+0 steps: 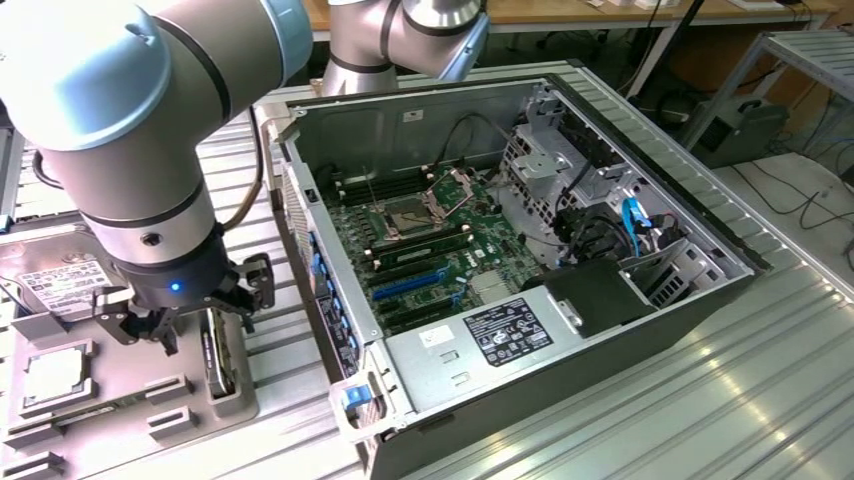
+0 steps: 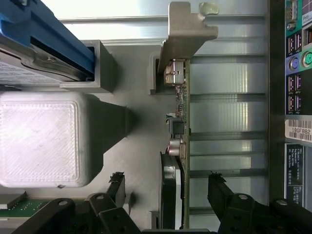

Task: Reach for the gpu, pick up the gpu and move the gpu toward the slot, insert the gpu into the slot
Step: 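Pick up the gpu and move the gpu toward the slot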

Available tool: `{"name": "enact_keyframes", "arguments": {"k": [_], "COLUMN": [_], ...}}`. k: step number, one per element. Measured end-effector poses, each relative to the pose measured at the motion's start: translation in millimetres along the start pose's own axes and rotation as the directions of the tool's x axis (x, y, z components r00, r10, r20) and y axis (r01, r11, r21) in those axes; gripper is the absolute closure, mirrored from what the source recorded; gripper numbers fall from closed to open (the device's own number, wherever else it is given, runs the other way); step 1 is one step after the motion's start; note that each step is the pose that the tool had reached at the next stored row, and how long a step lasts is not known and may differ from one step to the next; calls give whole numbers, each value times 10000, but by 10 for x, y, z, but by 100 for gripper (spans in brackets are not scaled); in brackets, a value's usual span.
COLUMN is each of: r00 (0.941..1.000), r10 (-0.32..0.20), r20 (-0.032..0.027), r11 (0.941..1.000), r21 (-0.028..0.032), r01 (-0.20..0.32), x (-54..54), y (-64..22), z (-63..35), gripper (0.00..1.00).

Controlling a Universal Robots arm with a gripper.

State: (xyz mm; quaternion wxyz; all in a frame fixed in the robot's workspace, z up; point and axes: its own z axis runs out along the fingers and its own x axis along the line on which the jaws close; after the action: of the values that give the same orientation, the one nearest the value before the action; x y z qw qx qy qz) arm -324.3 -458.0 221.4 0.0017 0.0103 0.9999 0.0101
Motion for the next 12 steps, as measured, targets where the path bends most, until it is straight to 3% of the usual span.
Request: {"name": "enact_keyframes", "arguments": {"k": [10,11,12], "r00": [10000,10000,10000], "r10": [-2,-1,-1], "r20": [0,0,0], "r11": [10000,10000,10000], "r21": [3,3,3], "r01": [2,1,1], "x": [-6,-6,-6], "y": [-4,-4,-4], "z": [14,14,14], "gripper": [23,36,42]}}
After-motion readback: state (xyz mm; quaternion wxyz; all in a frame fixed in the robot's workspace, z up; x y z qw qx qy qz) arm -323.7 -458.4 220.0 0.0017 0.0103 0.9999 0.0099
